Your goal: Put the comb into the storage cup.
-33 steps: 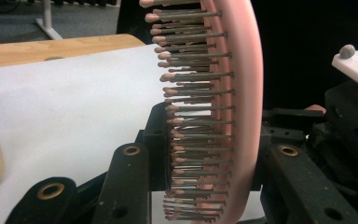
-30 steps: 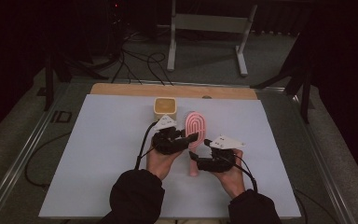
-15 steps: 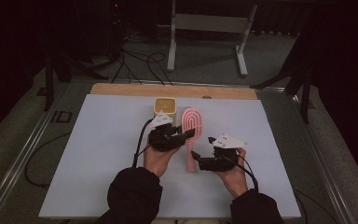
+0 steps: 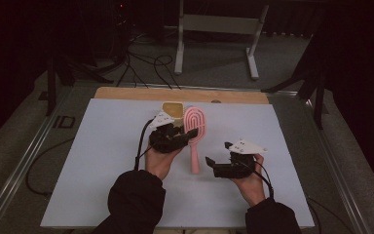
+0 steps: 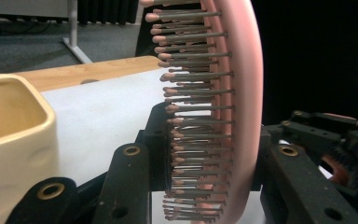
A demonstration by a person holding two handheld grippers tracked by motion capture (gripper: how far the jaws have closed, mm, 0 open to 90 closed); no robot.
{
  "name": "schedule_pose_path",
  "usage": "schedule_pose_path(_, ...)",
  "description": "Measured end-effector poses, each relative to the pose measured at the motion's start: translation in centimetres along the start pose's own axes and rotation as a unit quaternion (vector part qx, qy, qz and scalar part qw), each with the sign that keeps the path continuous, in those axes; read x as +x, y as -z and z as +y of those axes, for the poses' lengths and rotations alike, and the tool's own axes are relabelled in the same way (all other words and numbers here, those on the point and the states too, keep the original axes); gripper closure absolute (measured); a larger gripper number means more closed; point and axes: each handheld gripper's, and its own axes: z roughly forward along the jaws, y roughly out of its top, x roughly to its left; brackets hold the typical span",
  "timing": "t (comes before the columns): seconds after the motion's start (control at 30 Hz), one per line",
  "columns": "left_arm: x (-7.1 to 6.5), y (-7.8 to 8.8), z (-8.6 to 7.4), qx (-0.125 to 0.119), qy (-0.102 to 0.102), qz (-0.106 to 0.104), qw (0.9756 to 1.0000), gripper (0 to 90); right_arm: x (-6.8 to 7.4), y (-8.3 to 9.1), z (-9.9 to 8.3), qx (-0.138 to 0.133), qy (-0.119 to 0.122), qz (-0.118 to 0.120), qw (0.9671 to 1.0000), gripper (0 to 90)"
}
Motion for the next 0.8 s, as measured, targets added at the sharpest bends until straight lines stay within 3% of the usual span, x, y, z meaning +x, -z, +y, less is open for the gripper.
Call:
schedule_pose_path(0.43,0.8,0.6,1.2,-0.013,-0.007,0.012,0.9998,65.2,-2.1,2.9,-1.4,0.0,0.0,-0.027,0.9996,10.8)
schedule_pose_path(0.63,1.2,1.0,1.8,-0.017,-0.01,0.019,0.9996,65.2,-2.9,3.9,-3.1,0.003,-0.003,-0.039,0.9992,11.0)
schedule_pose_path(0.8,1.5,1.4,2.4,-0.021,-0.012,0.025,0.9994,65.2,-3.5,4.7,-4.8,-0.005,-0.019,-0.041,0.999,11.1)
